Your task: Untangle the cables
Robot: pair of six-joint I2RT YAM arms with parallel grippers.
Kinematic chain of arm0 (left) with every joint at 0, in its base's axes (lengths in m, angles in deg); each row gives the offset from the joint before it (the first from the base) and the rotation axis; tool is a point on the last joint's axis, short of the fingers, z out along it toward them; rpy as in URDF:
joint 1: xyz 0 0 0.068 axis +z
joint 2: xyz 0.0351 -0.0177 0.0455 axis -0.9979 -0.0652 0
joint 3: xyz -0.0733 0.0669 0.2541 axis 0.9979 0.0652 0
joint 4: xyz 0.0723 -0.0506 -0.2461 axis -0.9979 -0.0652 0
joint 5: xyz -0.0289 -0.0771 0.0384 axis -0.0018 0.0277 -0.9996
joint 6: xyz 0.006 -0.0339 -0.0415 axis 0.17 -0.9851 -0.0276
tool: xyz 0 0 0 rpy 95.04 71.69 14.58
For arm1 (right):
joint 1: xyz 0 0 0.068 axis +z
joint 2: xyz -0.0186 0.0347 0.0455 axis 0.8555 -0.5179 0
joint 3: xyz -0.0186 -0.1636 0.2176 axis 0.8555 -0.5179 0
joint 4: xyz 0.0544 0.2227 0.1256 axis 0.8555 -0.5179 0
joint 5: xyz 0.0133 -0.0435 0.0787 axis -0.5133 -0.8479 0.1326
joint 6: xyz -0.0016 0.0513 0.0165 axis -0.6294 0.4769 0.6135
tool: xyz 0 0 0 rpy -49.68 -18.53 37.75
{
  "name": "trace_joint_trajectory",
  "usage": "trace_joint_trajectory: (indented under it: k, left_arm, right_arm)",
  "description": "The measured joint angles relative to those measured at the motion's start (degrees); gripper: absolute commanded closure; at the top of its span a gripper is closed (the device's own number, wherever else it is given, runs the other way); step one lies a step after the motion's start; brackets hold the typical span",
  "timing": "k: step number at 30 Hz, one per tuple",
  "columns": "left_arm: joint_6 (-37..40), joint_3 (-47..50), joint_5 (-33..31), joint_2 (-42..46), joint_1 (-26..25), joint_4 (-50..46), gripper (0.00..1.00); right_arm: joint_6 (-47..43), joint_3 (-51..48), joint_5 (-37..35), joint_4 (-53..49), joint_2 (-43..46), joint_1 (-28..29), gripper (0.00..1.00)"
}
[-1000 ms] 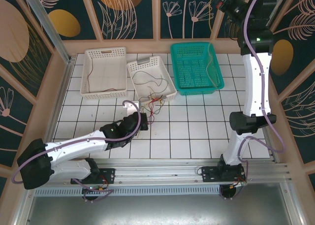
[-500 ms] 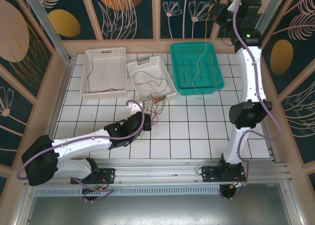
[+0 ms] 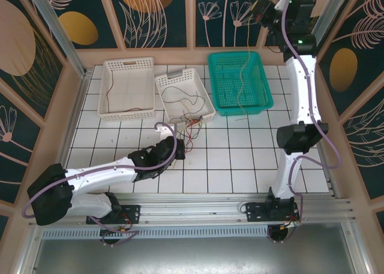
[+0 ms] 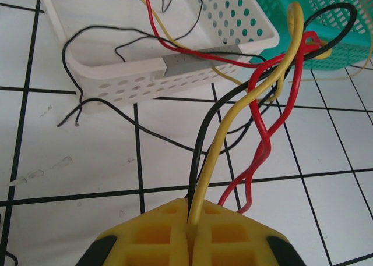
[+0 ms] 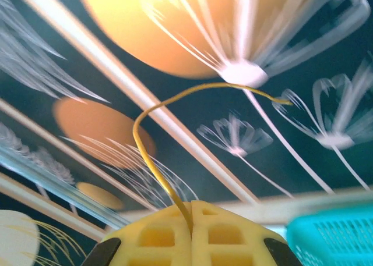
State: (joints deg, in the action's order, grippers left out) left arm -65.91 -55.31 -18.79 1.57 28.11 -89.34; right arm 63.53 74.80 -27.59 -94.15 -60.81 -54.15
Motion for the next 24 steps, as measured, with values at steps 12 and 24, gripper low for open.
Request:
trace_joint_trajectory:
  k: [12, 24]
  left_arm:
    - [0.0, 0.0, 0.6, -2.6, 0.0, 0.1, 1.0]
    - [0.0, 0.0, 0.6, -2.9, 0.0, 0.3, 1.0]
  right_arm:
    - [3.6, 1.6, 1.4, 4.5, 10.1, 1.4, 1.0]
    - [13.9, 6.1, 6.6, 12.9, 2.6, -5.6, 1.0]
